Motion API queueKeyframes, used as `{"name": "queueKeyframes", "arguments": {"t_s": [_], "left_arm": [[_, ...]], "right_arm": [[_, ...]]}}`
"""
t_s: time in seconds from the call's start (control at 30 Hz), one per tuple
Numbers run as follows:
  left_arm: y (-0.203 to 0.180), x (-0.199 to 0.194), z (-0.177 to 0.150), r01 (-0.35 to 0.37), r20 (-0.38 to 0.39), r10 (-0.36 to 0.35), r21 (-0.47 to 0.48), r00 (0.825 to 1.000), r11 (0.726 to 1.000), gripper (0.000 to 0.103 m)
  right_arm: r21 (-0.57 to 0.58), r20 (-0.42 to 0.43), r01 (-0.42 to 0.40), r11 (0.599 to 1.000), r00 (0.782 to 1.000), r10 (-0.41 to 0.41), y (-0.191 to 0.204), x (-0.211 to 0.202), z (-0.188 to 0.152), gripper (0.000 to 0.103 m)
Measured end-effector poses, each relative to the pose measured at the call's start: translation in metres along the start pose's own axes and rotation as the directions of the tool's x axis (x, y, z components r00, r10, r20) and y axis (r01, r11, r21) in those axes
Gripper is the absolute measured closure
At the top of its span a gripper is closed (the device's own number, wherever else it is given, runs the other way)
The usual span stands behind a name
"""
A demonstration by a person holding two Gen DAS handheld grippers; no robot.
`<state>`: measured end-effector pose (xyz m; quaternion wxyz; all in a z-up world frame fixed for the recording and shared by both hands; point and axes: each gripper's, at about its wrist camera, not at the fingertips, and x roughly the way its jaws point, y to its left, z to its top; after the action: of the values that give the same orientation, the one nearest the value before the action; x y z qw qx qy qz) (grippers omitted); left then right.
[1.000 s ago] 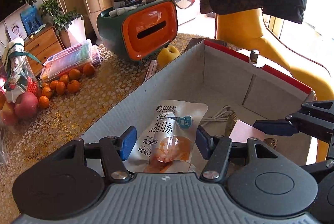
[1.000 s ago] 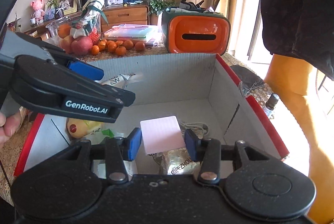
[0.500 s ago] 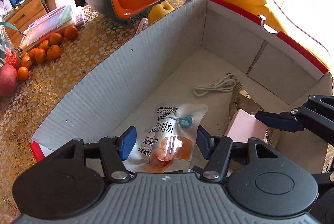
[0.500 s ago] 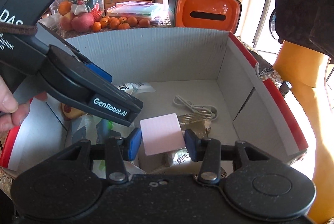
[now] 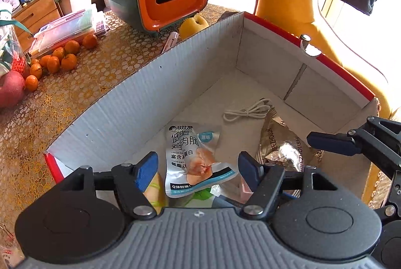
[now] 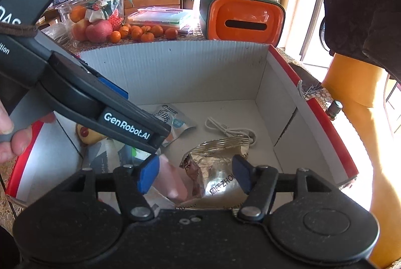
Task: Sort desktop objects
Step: 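Open left tool to drop the packet while right tool releases the note into the box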
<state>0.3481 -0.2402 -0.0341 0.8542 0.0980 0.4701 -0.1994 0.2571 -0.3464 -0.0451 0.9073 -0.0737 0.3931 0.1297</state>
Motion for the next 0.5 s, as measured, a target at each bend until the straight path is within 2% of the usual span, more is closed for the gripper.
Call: {"name": "queueKeyframes", "arguments": {"t_s": [0.5], "left_arm": [[-0.002, -0.075, -0.033, 0.05, 0.121, -0.047, -0.019, 0.992, 0.999, 0.033]], "right_arm": [[-0.002, 0.044, 0.001, 1.0, 0.999, -0.001, 0.017, -0.049, 0.002, 0.037]]}}
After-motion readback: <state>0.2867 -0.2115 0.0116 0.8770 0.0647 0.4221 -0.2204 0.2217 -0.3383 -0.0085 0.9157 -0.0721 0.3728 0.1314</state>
